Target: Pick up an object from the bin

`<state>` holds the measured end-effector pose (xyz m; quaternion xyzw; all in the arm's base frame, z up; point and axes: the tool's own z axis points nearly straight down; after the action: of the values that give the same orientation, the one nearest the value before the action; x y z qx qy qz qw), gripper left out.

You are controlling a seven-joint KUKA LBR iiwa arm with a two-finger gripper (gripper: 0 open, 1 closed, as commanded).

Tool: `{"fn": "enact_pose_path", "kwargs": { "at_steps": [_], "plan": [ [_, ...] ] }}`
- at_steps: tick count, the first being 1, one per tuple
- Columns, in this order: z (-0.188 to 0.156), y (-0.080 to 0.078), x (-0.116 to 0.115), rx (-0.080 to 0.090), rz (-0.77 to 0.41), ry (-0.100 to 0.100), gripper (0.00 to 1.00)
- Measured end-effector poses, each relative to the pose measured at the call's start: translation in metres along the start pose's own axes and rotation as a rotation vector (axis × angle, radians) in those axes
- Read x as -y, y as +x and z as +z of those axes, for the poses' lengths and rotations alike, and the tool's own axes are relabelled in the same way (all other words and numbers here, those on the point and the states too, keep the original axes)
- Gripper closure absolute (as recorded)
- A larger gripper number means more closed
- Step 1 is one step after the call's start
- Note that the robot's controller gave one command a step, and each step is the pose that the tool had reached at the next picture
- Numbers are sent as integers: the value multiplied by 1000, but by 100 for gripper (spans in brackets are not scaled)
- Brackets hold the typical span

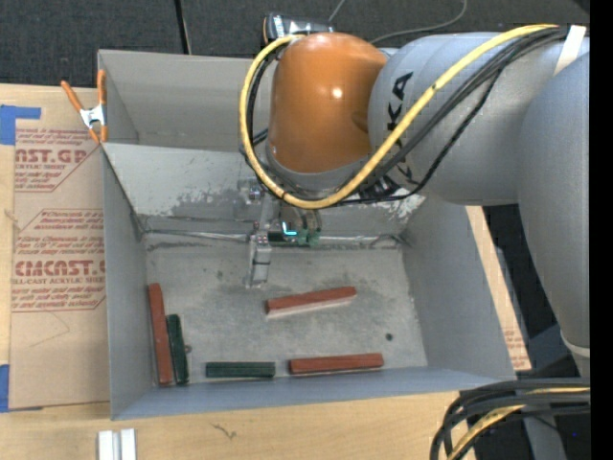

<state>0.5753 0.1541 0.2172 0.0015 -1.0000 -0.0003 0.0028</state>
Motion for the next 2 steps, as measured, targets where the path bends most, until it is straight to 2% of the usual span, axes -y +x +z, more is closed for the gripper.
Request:
{"fn": "enact_pose_path", "kwargs": {
  "at_steps": [1, 2],
  "plan": [
    [92, 30, 77, -1, -140, 4, 0],
    [151, 1, 89, 4, -192, 1, 0]
  ]
}}
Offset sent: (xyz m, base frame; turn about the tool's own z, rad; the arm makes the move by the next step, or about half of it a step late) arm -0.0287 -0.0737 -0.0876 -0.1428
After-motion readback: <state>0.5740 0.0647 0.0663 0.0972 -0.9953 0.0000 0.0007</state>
